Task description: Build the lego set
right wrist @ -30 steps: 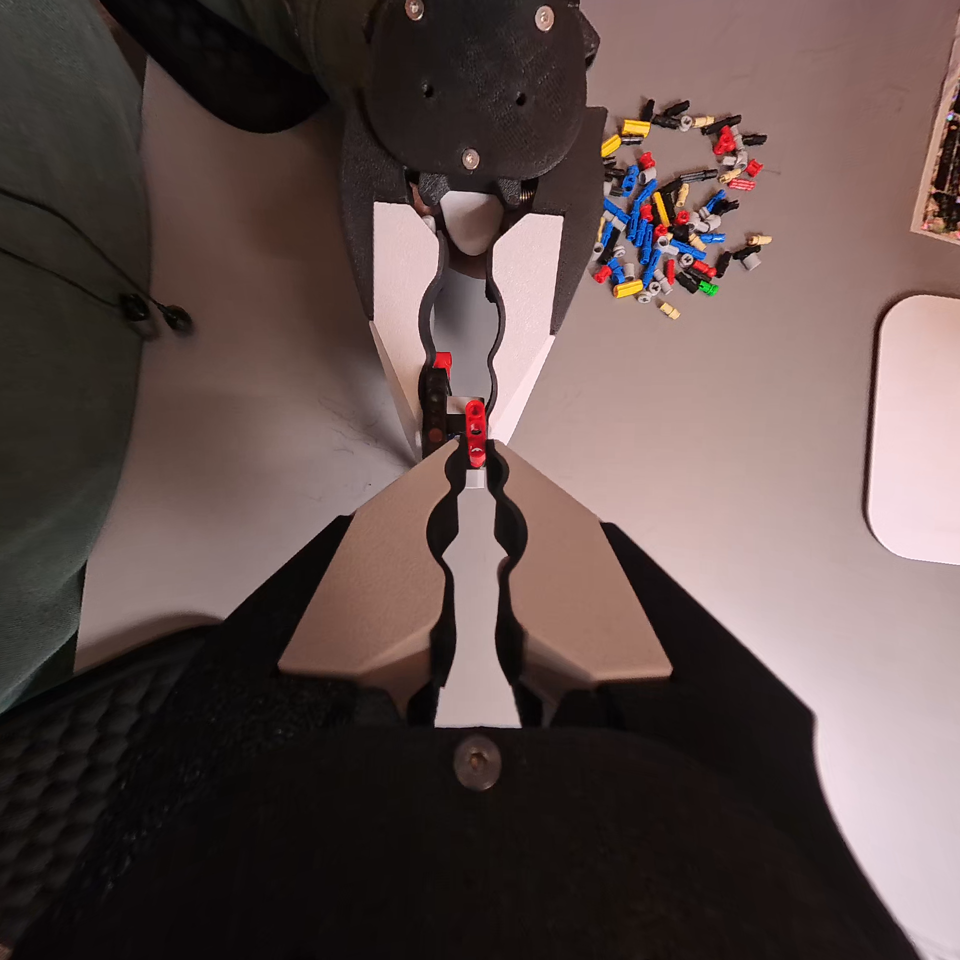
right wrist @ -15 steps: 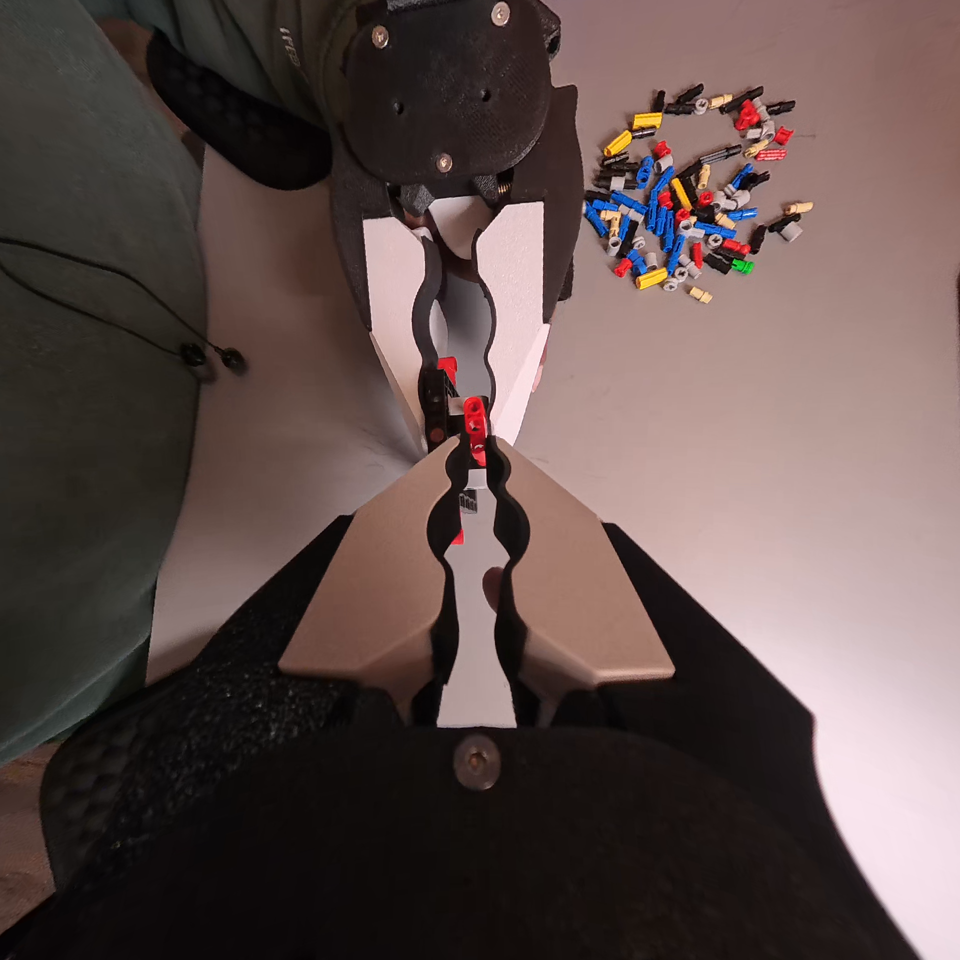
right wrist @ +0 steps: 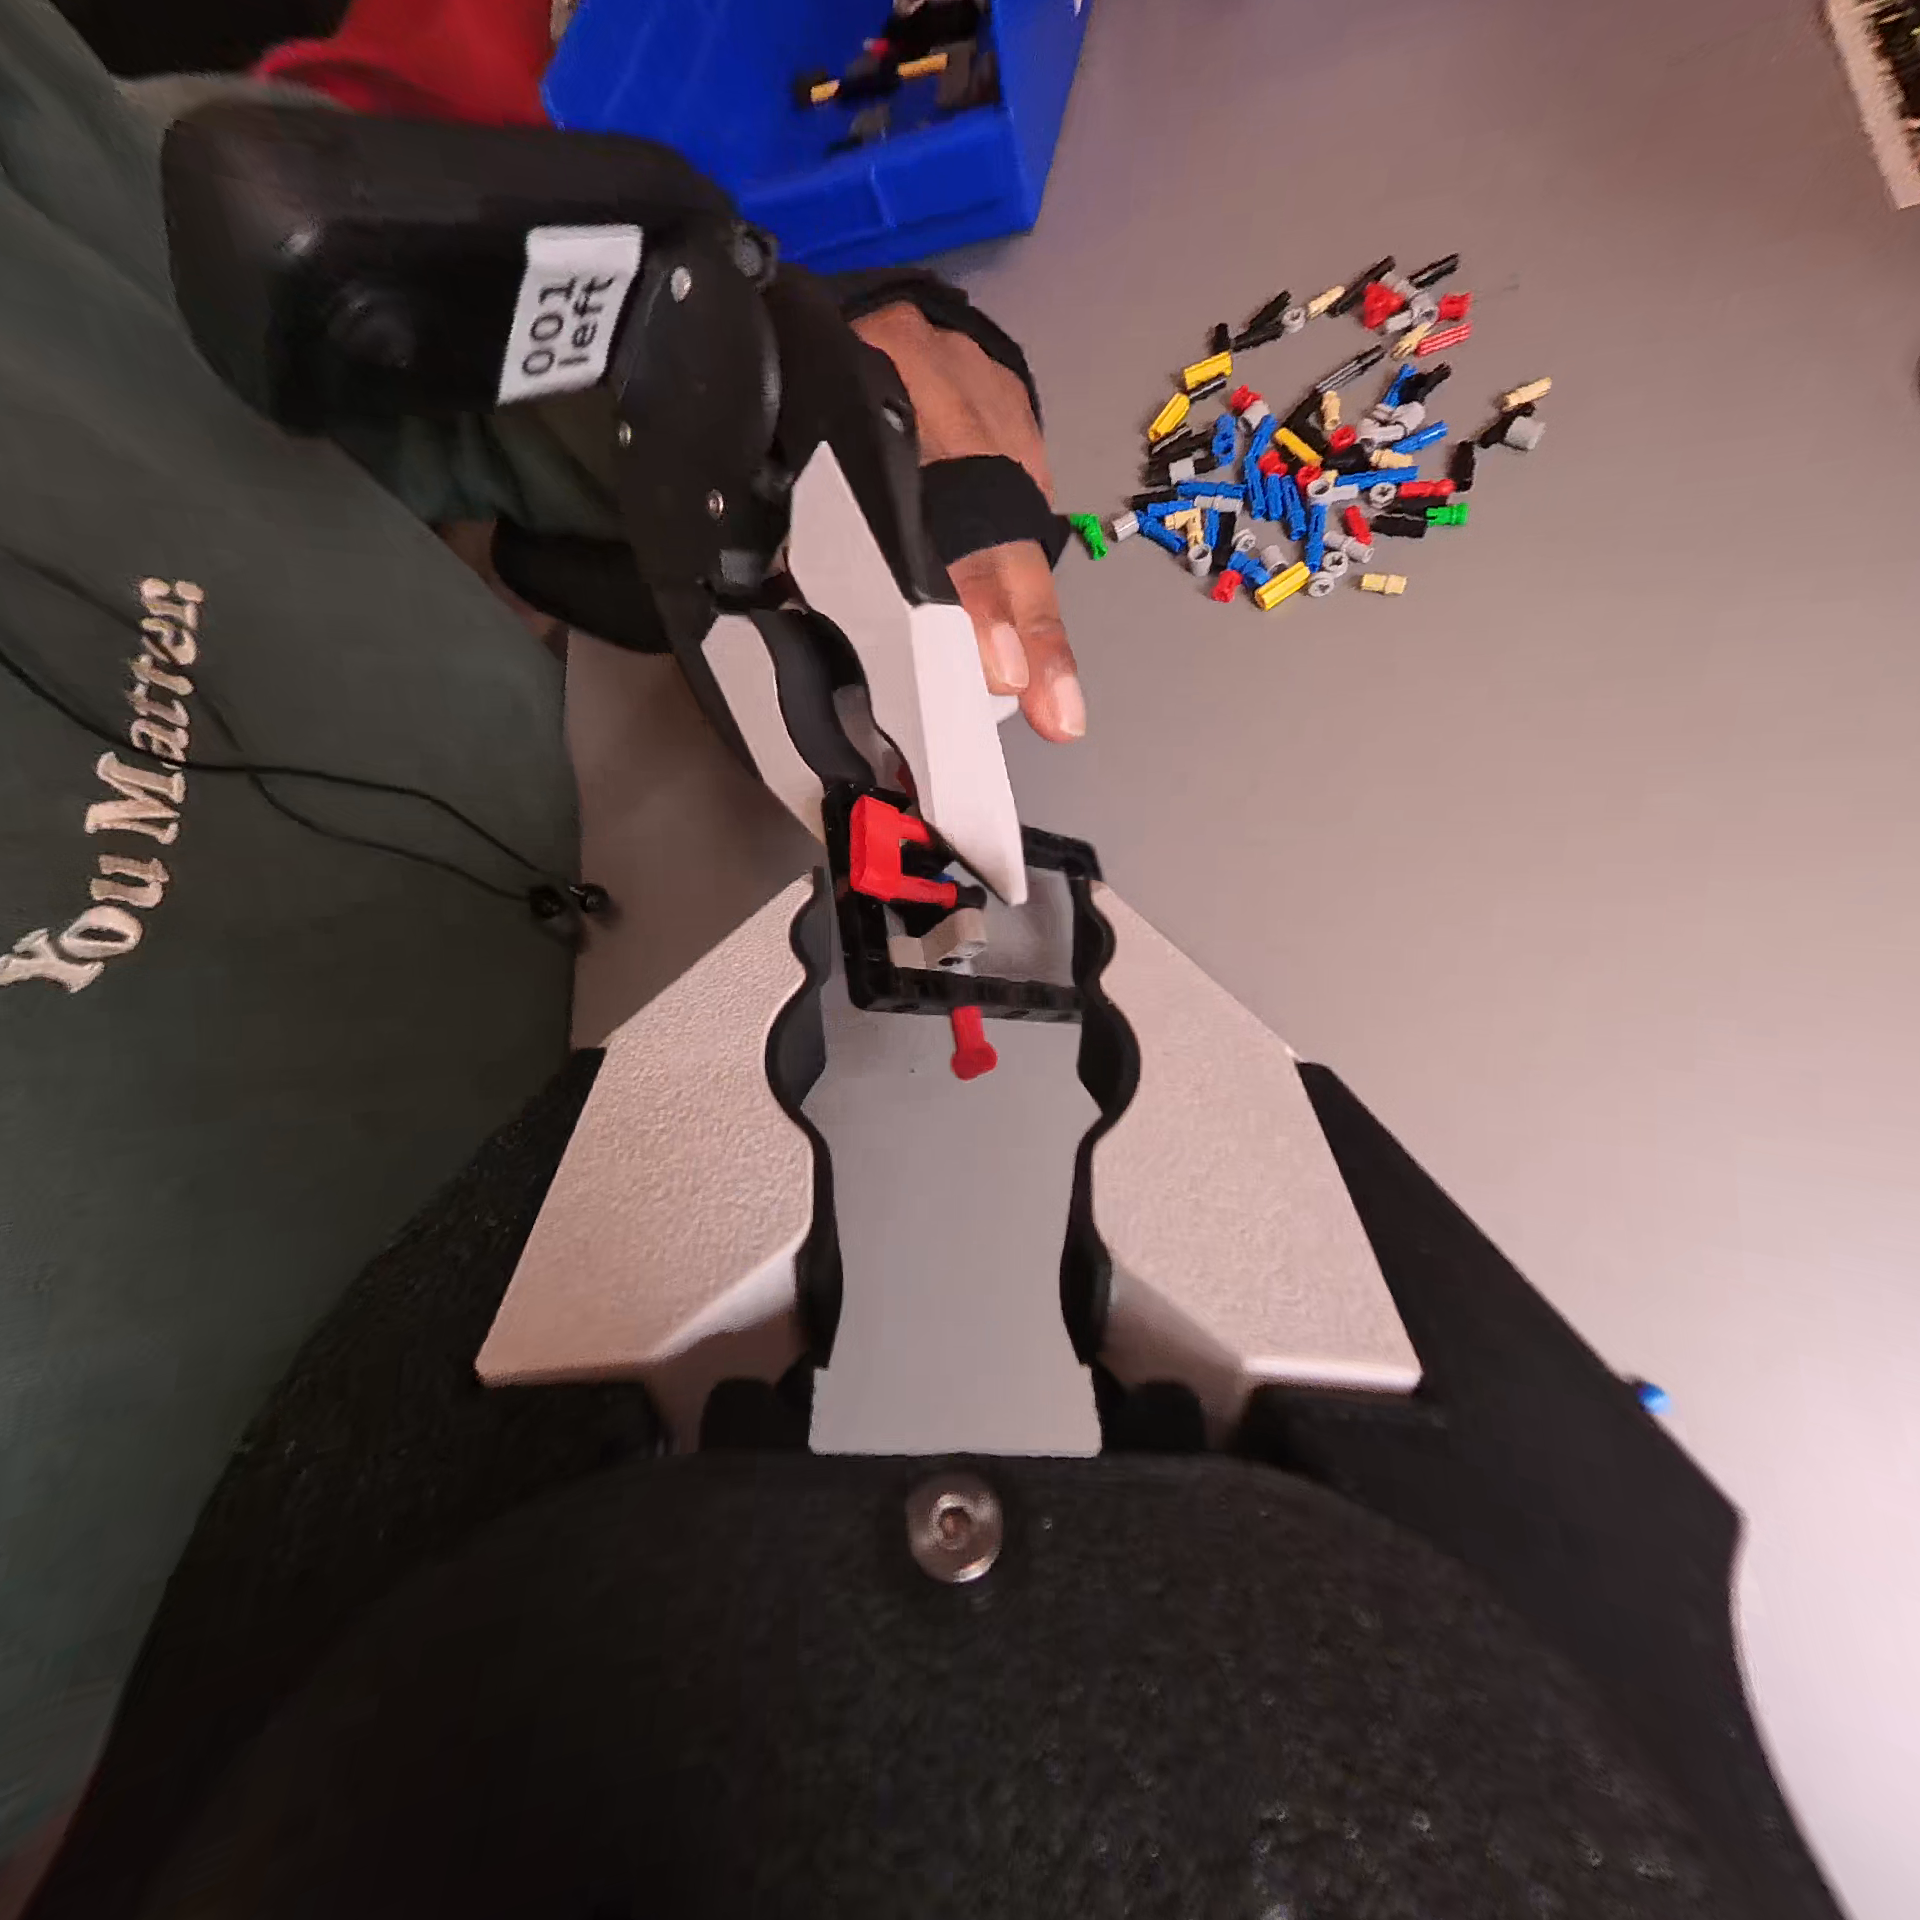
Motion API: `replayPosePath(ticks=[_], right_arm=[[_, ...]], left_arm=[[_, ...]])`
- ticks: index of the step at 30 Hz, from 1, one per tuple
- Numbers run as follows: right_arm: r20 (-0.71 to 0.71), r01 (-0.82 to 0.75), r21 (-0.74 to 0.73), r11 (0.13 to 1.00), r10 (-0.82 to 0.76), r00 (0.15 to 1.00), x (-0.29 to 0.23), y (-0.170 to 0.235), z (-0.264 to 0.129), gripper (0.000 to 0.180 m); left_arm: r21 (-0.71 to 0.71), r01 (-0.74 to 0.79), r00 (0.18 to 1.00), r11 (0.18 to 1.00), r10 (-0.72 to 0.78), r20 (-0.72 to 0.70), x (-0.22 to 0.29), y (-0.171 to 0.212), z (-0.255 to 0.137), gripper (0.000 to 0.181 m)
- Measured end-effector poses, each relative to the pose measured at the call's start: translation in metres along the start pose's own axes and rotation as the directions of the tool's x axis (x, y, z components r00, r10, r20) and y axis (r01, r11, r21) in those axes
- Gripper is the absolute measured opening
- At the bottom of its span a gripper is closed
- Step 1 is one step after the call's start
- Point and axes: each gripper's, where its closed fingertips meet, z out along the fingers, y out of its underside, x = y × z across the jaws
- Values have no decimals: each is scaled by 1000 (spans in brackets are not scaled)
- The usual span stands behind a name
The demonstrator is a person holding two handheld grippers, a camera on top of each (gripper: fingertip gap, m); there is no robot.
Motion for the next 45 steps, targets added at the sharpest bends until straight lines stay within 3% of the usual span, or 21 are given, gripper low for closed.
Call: replayPosePath(ticks=[4,8,11,17,20,22,24,26,29,34,37,41,45], right_arm=[[-42,22,95,995,-19,999,-5,5,12,42],[-49,45,47,998,-43,998,-3,28,32,49],[-31,56,104,993,-53,998,-2,32,36,36],[11,95,234,968,-100,995,-8,34,35,32],[-32,104,253,962,-100,995,-2,38,38,32],[-70,101,276,956,-85,994,1,38,40,32],[-154,146,275,950,-106,982,7,40,41,32],[-254,212,266,940,-144,956,12,41,43,32],[-376,307,223,925,-208,903,17,37,46,32],[-404,376,16,926,-338,850,20,54,69,32],[-357,413,-47,910,-401,844,18,61,75,32],[-262,386,-44,921,-384,885,15,60,77,34],[-202,318,-47,947,-320,925,12,58,80,41]], left_arm=[[-99,-291,947,952,301,111,-4,13,3,25],[-153,-475,854,867,496,157,-1,14,6,25],[-176,-539,812,824,564,152,4,17,8,25],[-163,-572,789,804,594,159,8,13,8,25],[-156,-470,862,869,490,130,7,23,11,35],[-169,-304,943,938,321,86,5,33,8,54],[-130,-94,995,987,99,25,8,32,1,61],[-49,156,986,987,-158,-45,10,25,-7,67],[-24,451,883,892,-450,-131,8,26,-10,63],[-114,409,886,906,-424,-190,22,38,-3,33],[-168,341,907,925,-370,-199,31,45,0,34],[-188,332,911,925,-365,-191,31,50,-4,46],[-202,349,901,915,-387,-196,29,54,-7,43]])
